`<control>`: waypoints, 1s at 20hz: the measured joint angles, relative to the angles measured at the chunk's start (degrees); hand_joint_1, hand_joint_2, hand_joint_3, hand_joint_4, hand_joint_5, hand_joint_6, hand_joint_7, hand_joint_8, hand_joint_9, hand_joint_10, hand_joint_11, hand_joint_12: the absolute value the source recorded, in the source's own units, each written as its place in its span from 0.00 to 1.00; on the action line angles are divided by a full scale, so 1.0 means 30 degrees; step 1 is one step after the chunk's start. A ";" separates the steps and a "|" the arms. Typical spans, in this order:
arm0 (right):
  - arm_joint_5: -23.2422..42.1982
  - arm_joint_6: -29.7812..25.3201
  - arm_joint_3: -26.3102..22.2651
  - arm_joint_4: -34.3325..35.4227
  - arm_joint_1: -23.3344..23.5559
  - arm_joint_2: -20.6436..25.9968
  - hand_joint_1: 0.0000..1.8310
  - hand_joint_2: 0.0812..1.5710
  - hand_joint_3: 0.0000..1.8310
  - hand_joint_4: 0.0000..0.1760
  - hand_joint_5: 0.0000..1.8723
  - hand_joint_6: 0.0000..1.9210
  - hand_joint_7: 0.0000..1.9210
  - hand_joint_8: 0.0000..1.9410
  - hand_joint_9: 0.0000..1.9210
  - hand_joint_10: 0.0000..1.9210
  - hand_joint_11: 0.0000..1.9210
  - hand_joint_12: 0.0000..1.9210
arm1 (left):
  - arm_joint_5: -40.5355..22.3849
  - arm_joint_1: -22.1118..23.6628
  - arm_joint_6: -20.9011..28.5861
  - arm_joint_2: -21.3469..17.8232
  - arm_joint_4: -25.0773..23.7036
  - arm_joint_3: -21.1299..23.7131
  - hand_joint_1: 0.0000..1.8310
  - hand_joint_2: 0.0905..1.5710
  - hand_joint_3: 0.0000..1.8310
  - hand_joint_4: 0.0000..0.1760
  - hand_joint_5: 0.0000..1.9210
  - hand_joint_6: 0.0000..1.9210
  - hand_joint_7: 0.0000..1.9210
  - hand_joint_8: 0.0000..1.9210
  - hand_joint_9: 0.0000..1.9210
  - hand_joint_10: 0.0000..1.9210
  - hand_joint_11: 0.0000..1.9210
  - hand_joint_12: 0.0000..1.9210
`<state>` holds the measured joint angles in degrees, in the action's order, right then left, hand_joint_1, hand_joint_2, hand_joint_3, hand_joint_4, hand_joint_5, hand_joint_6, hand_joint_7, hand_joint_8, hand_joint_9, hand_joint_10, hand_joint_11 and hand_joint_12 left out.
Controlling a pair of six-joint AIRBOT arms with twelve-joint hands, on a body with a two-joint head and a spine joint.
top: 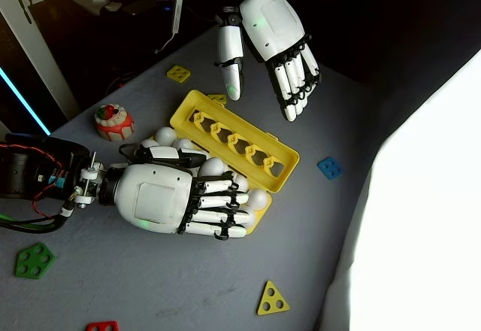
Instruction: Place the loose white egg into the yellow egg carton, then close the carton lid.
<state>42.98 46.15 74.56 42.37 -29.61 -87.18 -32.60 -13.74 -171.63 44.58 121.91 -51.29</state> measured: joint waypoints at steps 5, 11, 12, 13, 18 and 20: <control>-0.0095 0.0058 0.0000 -0.0044 -0.0146 -0.0138 0.60 0.72 0.00 0.00 0.48 0.59 0.24 0.00 0.07 0.02 0.00 0.00 | 0.0029 0.0000 0.0000 -0.0036 0.0022 0.0007 0.00 0.80 0.00 0.04 0.15 0.00 0.18 0.00 0.19 0.00 0.00 0.51; 0.0015 0.0066 0.0044 -0.0007 -0.0226 -0.0175 0.60 0.72 0.00 0.00 0.48 0.59 0.24 0.00 0.07 0.02 0.00 0.00 | 0.0357 0.0000 0.0000 -0.0044 0.0015 0.0102 0.00 0.81 0.00 0.08 0.14 0.00 0.18 0.00 0.19 0.00 0.00 0.52; 0.0029 0.0073 0.0087 -0.0015 -0.0226 -0.0204 0.60 0.72 0.00 0.00 0.48 0.59 0.24 0.00 0.07 0.02 0.00 0.00 | 0.0364 0.0000 0.0000 -0.0044 0.0015 0.0102 0.00 0.81 0.00 0.08 0.14 0.00 0.18 0.00 0.19 0.00 0.00 0.52; 0.0044 0.0073 0.0087 -0.0015 -0.0248 -0.0211 0.60 0.72 0.00 0.00 0.48 0.59 0.24 0.00 0.07 0.02 0.00 0.00 | 0.0350 0.0000 0.0000 -0.0044 0.0051 0.0102 0.00 0.81 0.00 0.08 0.14 0.00 0.18 0.00 0.19 0.00 0.00 0.52; 0.0160 0.0080 0.0124 -0.0015 -0.0342 -0.0277 0.60 0.72 0.00 0.00 0.48 0.59 0.24 0.00 0.07 0.02 0.00 0.00 | 0.0226 0.0000 -0.0007 -0.0044 0.0175 0.0189 0.00 0.81 0.00 0.08 0.14 0.00 0.18 0.00 0.19 0.00 0.00 0.52; 0.0146 0.0080 0.0124 -0.0007 -0.0342 -0.0277 0.60 0.72 0.00 0.00 0.48 0.59 0.24 0.00 0.07 0.02 0.00 0.00 | 0.0204 0.0000 -0.0007 -0.0044 0.0204 0.0219 0.00 0.81 0.00 0.08 0.14 0.00 0.18 0.00 0.19 0.00 0.00 0.52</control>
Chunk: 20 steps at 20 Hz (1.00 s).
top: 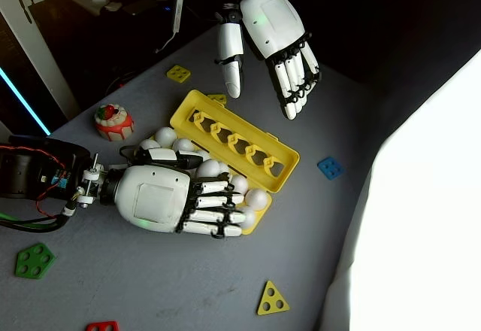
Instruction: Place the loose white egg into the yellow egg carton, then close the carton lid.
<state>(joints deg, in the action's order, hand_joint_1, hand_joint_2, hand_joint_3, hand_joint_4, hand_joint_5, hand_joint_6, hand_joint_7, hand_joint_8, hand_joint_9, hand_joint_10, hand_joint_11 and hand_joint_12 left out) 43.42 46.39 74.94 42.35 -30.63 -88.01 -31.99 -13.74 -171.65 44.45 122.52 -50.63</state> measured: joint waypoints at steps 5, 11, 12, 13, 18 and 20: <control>0.0015 0.0000 0.0058 0.0000 0.0000 0.0000 0.60 0.72 0.00 0.00 0.48 0.59 0.24 0.00 0.07 0.02 0.00 0.00 | -0.0022 0.0000 0.0007 0.0000 0.0000 0.0000 0.00 0.81 0.00 0.08 0.14 0.00 0.18 0.00 0.19 0.00 0.00 0.52; 0.0022 0.0000 0.0117 0.0000 0.0000 0.0000 0.60 0.72 0.00 0.00 0.48 0.59 0.24 0.00 0.07 0.02 0.00 0.00 | -0.0044 0.0000 0.0000 0.0000 0.0000 0.0000 0.00 0.81 0.00 0.08 0.14 0.00 0.18 0.00 0.19 0.00 0.00 0.52; 0.0029 0.0000 0.0117 0.0000 0.0000 0.0000 0.60 0.72 0.00 0.00 0.48 0.59 0.24 0.00 0.07 0.02 0.00 0.00 | -0.0044 0.0000 0.0007 0.0000 0.0000 0.0000 0.00 0.81 0.00 0.08 0.14 0.00 0.18 0.00 0.19 0.00 0.00 0.52; 0.0029 0.0000 0.0117 0.0000 -0.0007 0.0000 0.60 0.72 0.00 0.00 0.48 0.59 0.24 0.00 0.07 0.02 0.00 0.00 | -0.0036 0.0000 0.0007 0.0000 0.0000 0.0000 0.00 0.81 0.00 0.08 0.14 0.00 0.18 0.00 0.19 0.00 0.00 0.52; 0.0044 0.0029 0.0153 0.0015 -0.0007 0.0000 0.42 0.66 0.00 0.00 0.15 0.19 0.13 0.00 0.07 0.02 0.00 0.24 | -0.0051 0.0000 0.0007 0.0000 0.0000 0.0000 0.00 0.81 0.00 0.15 0.13 0.00 0.17 0.00 0.17 0.00 0.00 0.49; 0.0189 0.0022 0.0153 0.0000 -0.0007 0.0000 0.42 0.66 0.00 0.00 0.16 0.15 0.13 0.00 0.07 0.03 0.00 0.25 | -0.0051 0.0000 0.0007 0.0000 0.0000 0.0000 0.00 0.81 0.00 0.15 0.13 0.00 0.17 0.00 0.17 0.00 0.00 0.49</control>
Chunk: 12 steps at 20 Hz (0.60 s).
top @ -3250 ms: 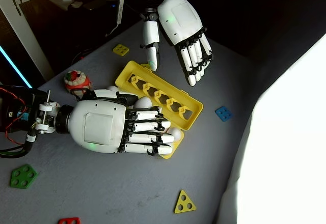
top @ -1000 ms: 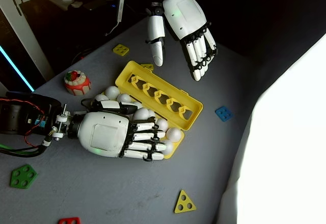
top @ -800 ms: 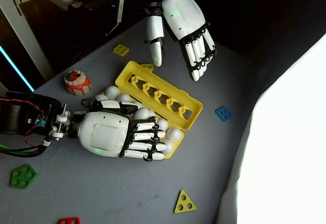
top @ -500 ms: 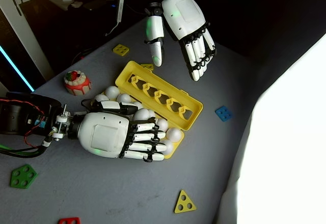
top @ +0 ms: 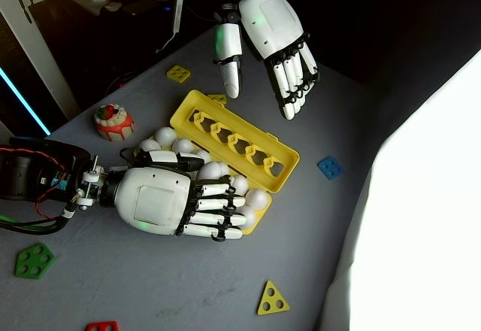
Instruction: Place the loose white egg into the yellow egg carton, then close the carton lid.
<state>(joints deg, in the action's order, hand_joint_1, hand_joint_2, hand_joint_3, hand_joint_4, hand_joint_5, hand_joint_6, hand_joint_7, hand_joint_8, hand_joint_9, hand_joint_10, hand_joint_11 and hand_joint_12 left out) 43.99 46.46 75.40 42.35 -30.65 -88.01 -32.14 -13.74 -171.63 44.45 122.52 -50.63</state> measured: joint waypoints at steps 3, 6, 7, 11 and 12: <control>0.0015 0.0007 0.0000 0.0007 0.0000 0.0000 0.38 0.61 0.00 0.00 0.09 0.07 0.10 0.00 0.07 0.02 0.00 0.32 | -0.0015 0.0000 -0.0007 0.0000 0.0000 0.0000 0.00 0.81 0.00 0.12 0.14 0.00 0.17 0.00 0.18 0.00 0.00 0.50; 0.0022 0.0007 0.0029 0.0000 0.0007 0.0000 0.38 0.61 0.00 0.00 0.09 0.07 0.09 0.00 0.07 0.02 0.00 0.32 | -0.0015 0.0000 0.0000 0.0000 0.0007 0.0000 0.00 0.81 0.00 0.13 0.14 0.00 0.17 0.00 0.18 0.00 0.00 0.50; 0.0022 0.0007 0.0044 0.0007 0.0000 0.0000 0.35 0.62 0.00 0.00 0.08 0.05 0.07 0.00 0.05 0.02 0.00 0.27 | -0.0015 0.0000 0.0000 0.0000 0.0007 0.0000 0.00 0.81 0.00 0.13 0.14 0.00 0.17 0.00 0.18 0.00 0.00 0.52; 0.0029 0.0000 0.0044 -0.0175 0.0007 0.0007 0.35 0.62 0.00 0.00 0.09 0.04 0.08 0.00 0.06 0.02 0.00 0.33 | -0.0066 0.0029 0.0000 0.0000 0.0066 -0.0022 0.00 0.81 0.00 0.13 0.14 0.00 0.17 0.00 0.18 0.00 0.00 0.52; 0.0015 -0.0029 0.0036 -0.0627 0.0007 0.0066 0.35 0.62 0.00 0.00 0.09 0.03 0.08 0.00 0.06 0.02 0.00 0.33 | -0.0146 0.0168 -0.0029 0.0000 0.0284 -0.0058 0.00 0.81 0.00 0.13 0.14 0.00 0.17 0.00 0.18 0.00 0.00 0.52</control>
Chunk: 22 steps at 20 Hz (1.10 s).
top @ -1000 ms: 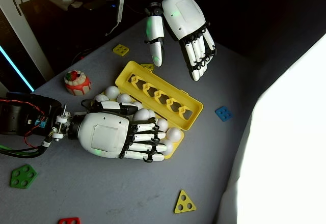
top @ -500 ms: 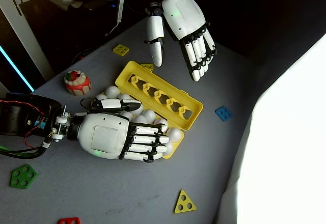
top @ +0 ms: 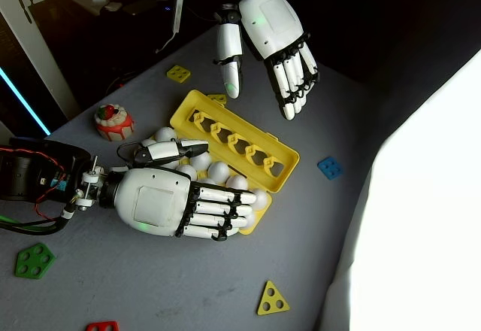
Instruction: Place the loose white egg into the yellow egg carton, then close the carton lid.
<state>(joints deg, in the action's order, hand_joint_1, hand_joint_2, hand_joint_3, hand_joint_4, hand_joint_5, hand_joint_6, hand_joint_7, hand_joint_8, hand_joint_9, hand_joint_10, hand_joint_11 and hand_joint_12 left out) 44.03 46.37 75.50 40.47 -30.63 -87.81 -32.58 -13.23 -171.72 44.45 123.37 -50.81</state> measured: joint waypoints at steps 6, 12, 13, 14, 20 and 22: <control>-0.0903 0.0182 -0.2565 -0.2732 0.1581 0.4473 0.36 0.61 0.00 0.00 0.10 0.04 0.09 0.00 0.06 0.02 0.00 0.33 | -0.0954 0.0401 0.0015 0.0000 0.1326 -0.0036 0.00 0.81 0.00 0.10 0.15 0.00 0.18 0.00 0.19 0.00 0.00 0.50; -0.3366 0.0342 -0.5770 -0.5676 0.2550 0.9107 0.34 0.61 0.00 0.00 0.09 0.01 0.08 0.00 0.05 0.01 0.00 0.04 | -0.1158 0.0284 0.0015 0.0007 0.2623 -0.0066 0.00 0.80 0.00 0.01 0.12 0.00 0.17 0.00 0.19 0.00 0.01 0.48; -0.3628 0.0357 -0.6149 -0.6353 0.2747 1.0047 0.34 0.61 0.00 0.00 0.08 0.01 0.08 0.00 0.05 0.01 0.00 0.04 | -0.1413 0.0277 -0.0007 0.0007 0.3111 -0.0168 0.00 0.80 0.00 0.01 0.12 0.00 0.17 0.00 0.19 0.00 0.01 0.48; -0.4044 0.0474 -0.6426 -0.6863 0.2863 1.0841 0.34 0.61 0.00 0.00 0.08 0.01 0.08 0.00 0.05 0.01 0.00 0.04 | -0.1596 0.0240 -0.0044 0.0007 0.3410 -0.0204 0.00 0.80 0.00 0.01 0.12 0.00 0.17 0.00 0.19 0.00 0.01 0.48; -0.7118 0.0561 -0.8138 -0.7359 0.2783 1.5234 0.32 0.62 0.00 0.00 0.10 0.01 0.09 0.00 0.06 0.01 0.00 0.22 | -0.2178 -0.0219 0.2149 0.0066 0.4408 -0.0568 0.08 0.80 0.00 0.03 0.14 0.00 0.19 0.00 0.21 0.00 0.00 0.53; -0.7694 0.0386 -0.8313 -0.7359 0.2623 1.6364 0.32 0.62 0.00 0.00 0.10 0.01 0.10 0.00 0.07 0.02 0.00 0.33 | -0.2186 -0.0605 0.3847 0.0131 0.4452 -0.0787 0.10 0.80 0.00 0.02 0.14 0.00 0.19 0.00 0.21 0.00 0.00 0.53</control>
<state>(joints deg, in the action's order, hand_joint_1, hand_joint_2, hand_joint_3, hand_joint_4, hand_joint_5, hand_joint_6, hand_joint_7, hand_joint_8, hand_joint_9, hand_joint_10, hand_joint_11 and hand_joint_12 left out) 20.95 47.53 50.57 18.39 -22.76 -38.72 -39.13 -15.05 -160.18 44.84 136.73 -53.17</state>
